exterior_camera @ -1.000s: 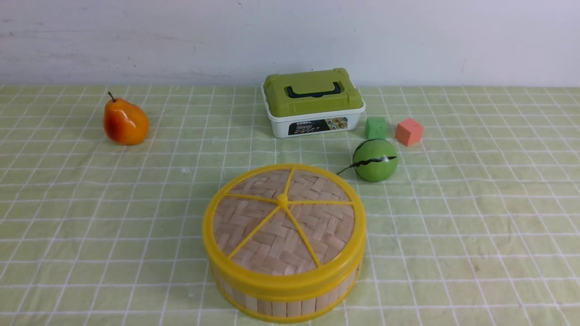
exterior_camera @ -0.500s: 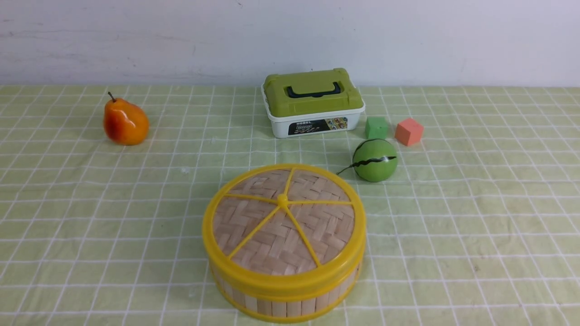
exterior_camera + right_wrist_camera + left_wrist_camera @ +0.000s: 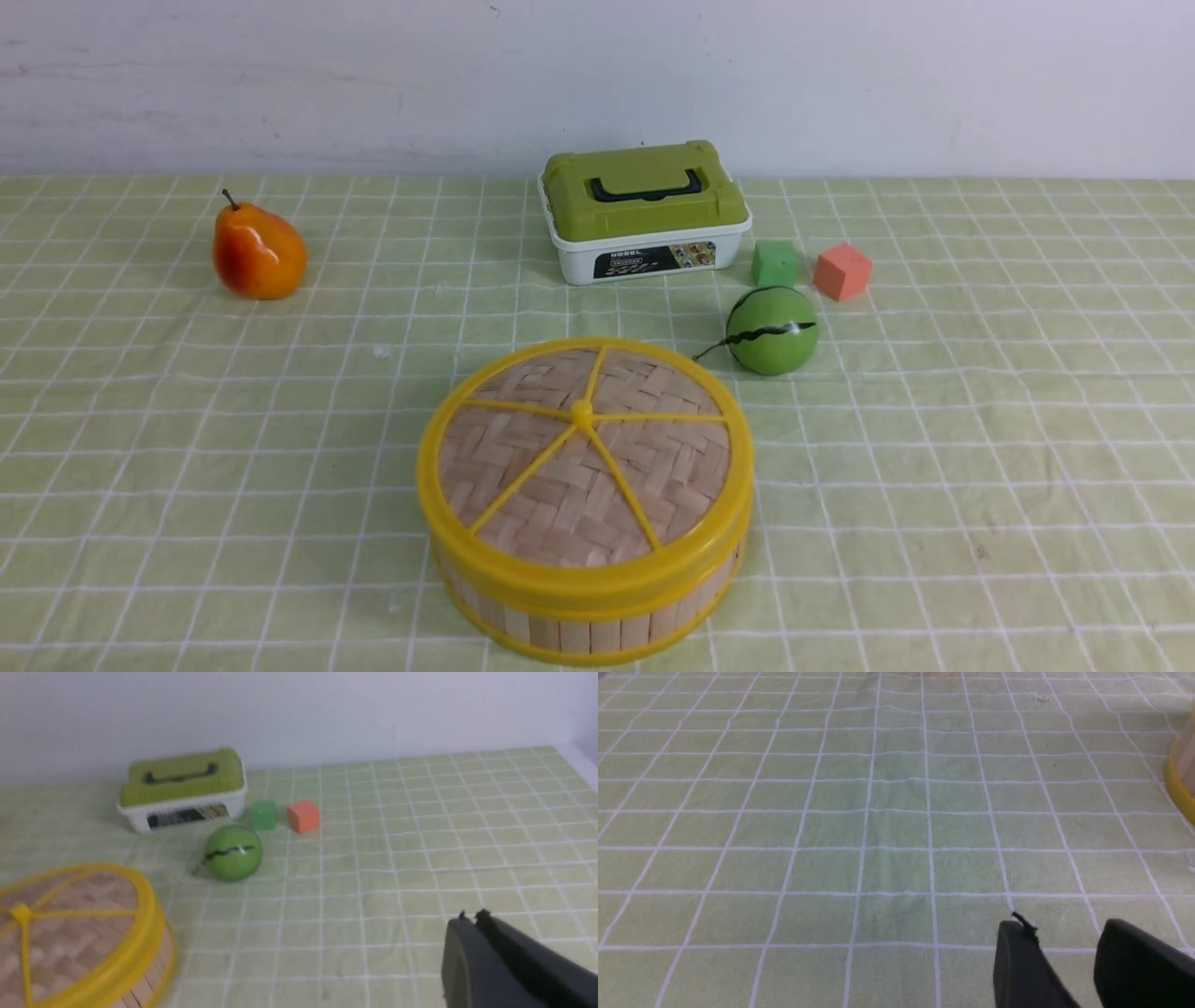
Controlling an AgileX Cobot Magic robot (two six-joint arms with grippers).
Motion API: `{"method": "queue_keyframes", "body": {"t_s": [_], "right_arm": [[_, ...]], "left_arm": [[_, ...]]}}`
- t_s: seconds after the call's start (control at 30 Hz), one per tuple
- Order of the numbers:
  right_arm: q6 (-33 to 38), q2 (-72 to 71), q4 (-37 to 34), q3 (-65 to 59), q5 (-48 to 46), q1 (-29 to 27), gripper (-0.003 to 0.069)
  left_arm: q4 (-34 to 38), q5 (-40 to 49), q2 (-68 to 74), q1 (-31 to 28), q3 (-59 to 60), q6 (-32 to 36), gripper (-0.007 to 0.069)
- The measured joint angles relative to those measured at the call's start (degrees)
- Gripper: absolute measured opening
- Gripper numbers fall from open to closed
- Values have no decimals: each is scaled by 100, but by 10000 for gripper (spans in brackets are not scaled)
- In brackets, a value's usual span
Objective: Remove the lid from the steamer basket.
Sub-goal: Use the right arm to lift the lid of the steamer
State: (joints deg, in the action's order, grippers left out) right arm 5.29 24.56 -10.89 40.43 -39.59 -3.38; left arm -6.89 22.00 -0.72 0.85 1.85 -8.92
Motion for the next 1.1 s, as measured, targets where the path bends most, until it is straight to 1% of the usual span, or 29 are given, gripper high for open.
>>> {"method": "queue_keyframes", "body": {"t_s": [0.03,0.07,0.1,0.13,0.17,0.27,0.4,0.43,0.47,0.5,0.53,0.57,0.6,0.77,0.83,0.9,0.97,1.03,1.07,1.1], "right_arm": [[247,431,72,471,-441,38,-22],[291,514,78,561,-526,52,-22],[606,1216,87,1274,-1247,239,-22],[606,1216,87,1274,-1247,269,-22],[839,1845,81,1870,-1816,556,-22],[1027,2745,225,2714,-2475,1269,-22],[1029,4000,523,3903,-3147,2154,-21],[1017,4328,585,4221,-3199,2377,-21],[1017,4394,599,4286,-3199,2420,-21],[998,4955,667,4836,-3211,2758,-19],[992,5191,680,5067,-3211,2912,-18],[992,5248,680,5123,-3211,2912,-18],[982,5687,659,5605,-3211,3130,-17],[982,6863,332,6581,-3211,3442,-11],[982,7077,234,6731,-3211,3517,-8],[982,7608,147,6925,-3204,3712,6],[993,7940,147,7010,-3204,3871,34],[998,8264,147,7078,-3204,4026,86],[998,8294,147,7079,-3204,4055,100],[998,8529,147,7117,-3204,4155,164]], "left_arm": [[0,0,0,0,0,0,239],[0,0,0,0,0,0,239],[0,0,0,0,0,0,239],[0,0,0,0,0,0,239],[0,0,0,0,0,0,239],[0,0,0,0,0,0,239],[0,0,0,0,0,0,239],[0,0,0,0,0,0,239],[0,0,0,0,0,0,239],[0,0,0,0,0,0,239],[0,0,0,0,0,0,239],[0,0,0,0,0,0,239],[0,0,0,0,0,0,239],[0,0,0,0,0,0,239],[0,0,0,0,0,0,239],[0,0,0,0,0,0,239],[0,0,0,0,0,0,239],[0,0,0,0,0,0,239],[0,0,0,0,0,0,239],[0,0,0,0,0,0,239]]}}
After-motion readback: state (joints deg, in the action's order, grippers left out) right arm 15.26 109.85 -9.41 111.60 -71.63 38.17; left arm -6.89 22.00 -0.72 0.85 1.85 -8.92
